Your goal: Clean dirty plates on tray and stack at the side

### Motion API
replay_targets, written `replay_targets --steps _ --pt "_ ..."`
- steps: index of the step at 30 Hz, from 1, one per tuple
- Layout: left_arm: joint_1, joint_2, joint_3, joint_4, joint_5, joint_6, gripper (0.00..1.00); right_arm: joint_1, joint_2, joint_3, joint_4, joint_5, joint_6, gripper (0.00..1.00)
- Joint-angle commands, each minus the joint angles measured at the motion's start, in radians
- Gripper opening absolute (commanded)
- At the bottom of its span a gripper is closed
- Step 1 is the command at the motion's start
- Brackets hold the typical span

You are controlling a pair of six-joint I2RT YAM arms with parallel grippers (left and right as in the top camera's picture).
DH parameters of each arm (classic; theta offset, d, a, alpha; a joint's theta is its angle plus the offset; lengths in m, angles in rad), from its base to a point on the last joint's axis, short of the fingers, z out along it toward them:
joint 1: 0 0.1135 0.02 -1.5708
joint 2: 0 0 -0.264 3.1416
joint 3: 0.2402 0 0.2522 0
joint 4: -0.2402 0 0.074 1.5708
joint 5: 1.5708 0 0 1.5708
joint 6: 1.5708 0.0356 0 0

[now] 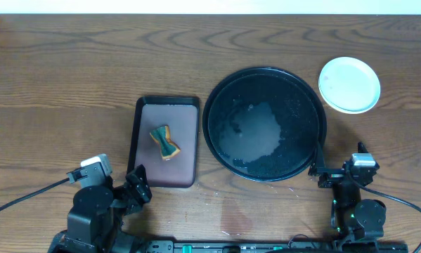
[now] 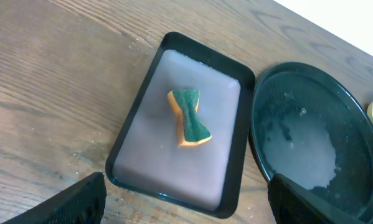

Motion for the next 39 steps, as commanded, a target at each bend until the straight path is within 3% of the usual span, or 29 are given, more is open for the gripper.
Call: replay_targets --steps 1,12,15,20,22,33,39 --pt "-0.001 -0.006 -0.003 -0.002 -0.016 -0.001 0.84 -0.008 -0.006 -0.001 -0.003 0.016 -0.015 0.99" --pt "-0.005 -0.01 -0.031 -0.029 0.003 0.053 0.84 -0.008 -0.006 -0.001 -0.003 0.016 -0.015 0.99" --pt "-0.001 -0.017 -0.081 0.018 0.016 0.133 0.84 -0.008 -0.006 -0.001 -0.003 0.016 -0.015 0.99" --pt "0.068 -0.087 -0.232 0.254 0.155 0.433 0.84 -0.008 -0.006 -0.001 -0.003 0.016 -0.015 0.99" --pt "0.102 -0.116 -0.298 0.352 0.187 0.487 0.84 -0.008 -0.006 -0.001 -0.003 0.016 -0.015 0.99" --pt "0.254 -0.273 -0.627 0.834 0.187 0.486 0.84 -0.008 -0.006 -0.001 -0.003 0.016 -0.015 0.99" --pt "0.295 -0.329 -0.733 0.974 0.175 0.486 0.84 -0.008 -0.006 -0.001 -0.003 0.016 -0.015 0.99"
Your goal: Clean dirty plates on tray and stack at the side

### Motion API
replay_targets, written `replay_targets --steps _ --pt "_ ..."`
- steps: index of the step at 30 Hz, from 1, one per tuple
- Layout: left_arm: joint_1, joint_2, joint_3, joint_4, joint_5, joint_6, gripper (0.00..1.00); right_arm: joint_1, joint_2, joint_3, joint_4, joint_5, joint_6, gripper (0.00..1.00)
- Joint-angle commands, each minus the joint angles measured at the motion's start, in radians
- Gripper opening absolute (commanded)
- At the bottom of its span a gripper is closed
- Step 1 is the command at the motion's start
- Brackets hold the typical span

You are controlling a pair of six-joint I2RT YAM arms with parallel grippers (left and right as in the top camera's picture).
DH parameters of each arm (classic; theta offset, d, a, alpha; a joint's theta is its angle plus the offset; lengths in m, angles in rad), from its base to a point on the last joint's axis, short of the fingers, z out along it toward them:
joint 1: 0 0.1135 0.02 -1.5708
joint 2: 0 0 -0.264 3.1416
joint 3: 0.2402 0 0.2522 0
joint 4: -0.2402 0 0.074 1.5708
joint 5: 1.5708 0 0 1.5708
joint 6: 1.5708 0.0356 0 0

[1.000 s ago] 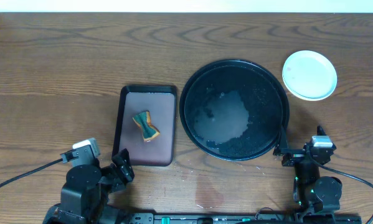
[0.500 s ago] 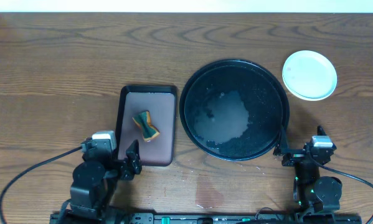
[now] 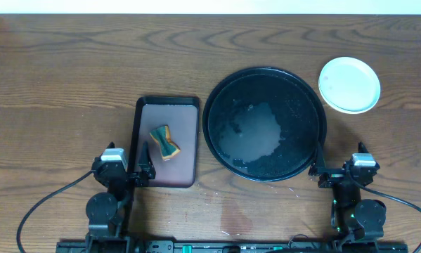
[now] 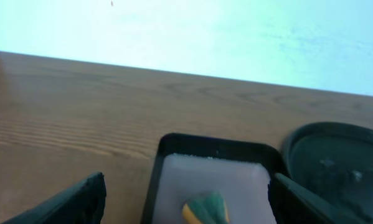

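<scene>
The round black tray (image 3: 265, 124) lies at centre right, wet, with no plate on it. White plates (image 3: 348, 84) sit stacked at its far right. A green and orange sponge (image 3: 165, 141) (image 4: 206, 208) lies in a small rectangular tray (image 3: 166, 104) (image 4: 218, 147) of pale liquid. My left gripper (image 3: 133, 167) (image 4: 186, 182) stands open at that tray's near left corner, its fingers on either side of the tray and holding nothing. My right gripper (image 3: 337, 171) rests by the round tray's near right rim and looks open and empty.
Brown wooden table (image 3: 62, 77) all around. A pale wall (image 4: 186, 31) stands behind the far edge. Cables (image 3: 48, 204) trail from both arm bases near the front edge.
My left arm has shifted right and drawn back to the small tray's near left corner. Its camera now looks level across the table instead of down. The sponge, the plates and the right arm are unchanged.
</scene>
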Motion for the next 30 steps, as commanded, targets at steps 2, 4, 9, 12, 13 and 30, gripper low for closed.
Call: replay_targets --steps 2,4,9,12,13,30 --pt "0.037 -0.038 -0.058 0.065 0.002 0.021 0.84 -0.008 -0.006 -0.001 -0.004 0.011 -0.014 0.99" --pt "0.049 -0.048 -0.065 0.074 0.002 0.021 0.84 -0.008 -0.006 -0.001 -0.004 0.011 -0.014 0.99" --pt "0.067 -0.066 -0.065 0.065 0.002 0.021 0.84 -0.008 -0.006 -0.001 -0.004 0.011 -0.014 0.99" --pt "0.077 -0.066 -0.065 0.04 0.002 0.021 0.84 -0.008 -0.006 -0.001 -0.004 0.011 -0.014 0.99" --pt "0.077 -0.066 -0.065 0.019 0.002 0.021 0.84 -0.008 -0.006 -0.001 -0.004 0.011 -0.014 0.99" --pt "0.077 -0.066 -0.065 -0.023 0.003 0.069 0.84 -0.008 -0.006 -0.001 -0.004 0.011 -0.014 0.99"
